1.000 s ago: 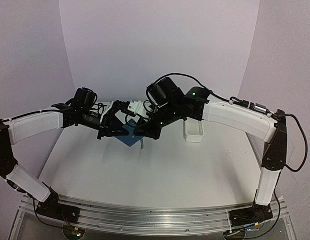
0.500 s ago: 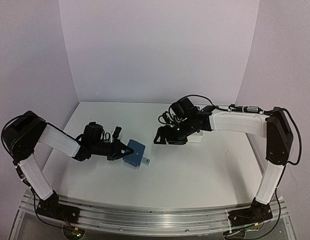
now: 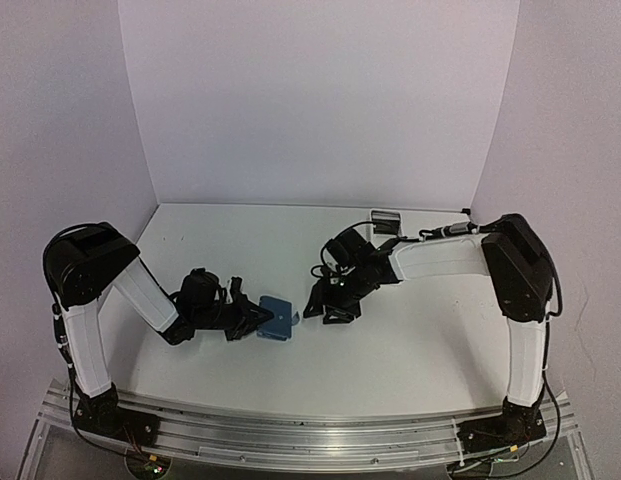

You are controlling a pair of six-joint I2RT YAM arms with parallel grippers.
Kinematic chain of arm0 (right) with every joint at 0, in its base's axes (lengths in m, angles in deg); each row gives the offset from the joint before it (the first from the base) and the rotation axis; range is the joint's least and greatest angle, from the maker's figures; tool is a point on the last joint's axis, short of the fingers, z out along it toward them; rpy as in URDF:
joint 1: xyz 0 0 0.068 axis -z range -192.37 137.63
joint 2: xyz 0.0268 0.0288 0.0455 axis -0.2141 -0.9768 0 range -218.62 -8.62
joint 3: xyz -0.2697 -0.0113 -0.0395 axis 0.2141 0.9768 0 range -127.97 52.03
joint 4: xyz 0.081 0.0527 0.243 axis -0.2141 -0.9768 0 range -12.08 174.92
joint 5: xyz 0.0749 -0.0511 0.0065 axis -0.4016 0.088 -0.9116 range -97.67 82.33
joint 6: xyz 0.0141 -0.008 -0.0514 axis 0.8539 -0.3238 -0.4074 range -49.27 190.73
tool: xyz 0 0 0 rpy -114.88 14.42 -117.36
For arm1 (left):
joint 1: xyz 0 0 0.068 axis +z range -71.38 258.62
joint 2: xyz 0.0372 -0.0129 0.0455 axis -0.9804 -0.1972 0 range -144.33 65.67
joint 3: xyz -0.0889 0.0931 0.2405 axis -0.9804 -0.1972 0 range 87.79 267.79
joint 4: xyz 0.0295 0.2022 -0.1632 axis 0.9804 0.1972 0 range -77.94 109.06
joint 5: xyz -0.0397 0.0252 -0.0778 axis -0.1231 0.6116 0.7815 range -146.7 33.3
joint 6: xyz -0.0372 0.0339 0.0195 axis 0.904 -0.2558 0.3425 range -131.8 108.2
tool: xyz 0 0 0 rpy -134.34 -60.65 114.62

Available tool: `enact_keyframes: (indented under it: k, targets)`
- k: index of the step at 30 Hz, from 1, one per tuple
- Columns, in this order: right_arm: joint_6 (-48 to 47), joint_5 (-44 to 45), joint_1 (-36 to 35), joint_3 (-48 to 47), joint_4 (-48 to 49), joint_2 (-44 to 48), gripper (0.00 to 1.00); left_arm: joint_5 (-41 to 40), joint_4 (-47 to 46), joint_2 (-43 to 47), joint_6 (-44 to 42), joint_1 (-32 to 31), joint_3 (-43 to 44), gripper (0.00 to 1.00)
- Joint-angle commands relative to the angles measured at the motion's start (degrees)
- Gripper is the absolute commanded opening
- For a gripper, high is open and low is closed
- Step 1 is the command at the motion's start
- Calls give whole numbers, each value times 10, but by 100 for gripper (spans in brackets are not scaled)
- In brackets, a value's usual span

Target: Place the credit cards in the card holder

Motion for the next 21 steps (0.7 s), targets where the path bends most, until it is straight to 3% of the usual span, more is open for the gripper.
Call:
enact_keyframes:
  k: [1, 8, 13, 21]
  targets:
    - [10, -36, 0, -34, 40, -30, 38, -44, 61, -16, -25, -3, -31, 0]
    - [26, -85, 0, 0, 124, -25, 24, -74, 87, -31, -77, -4, -36, 0]
    - [30, -119, 0, 12, 159, -59, 9, -85, 78, -40, -90, -4, -38, 0]
    - [54, -132, 0, 0, 241, -88, 4, -89, 80, -44, -97, -4, -34, 0]
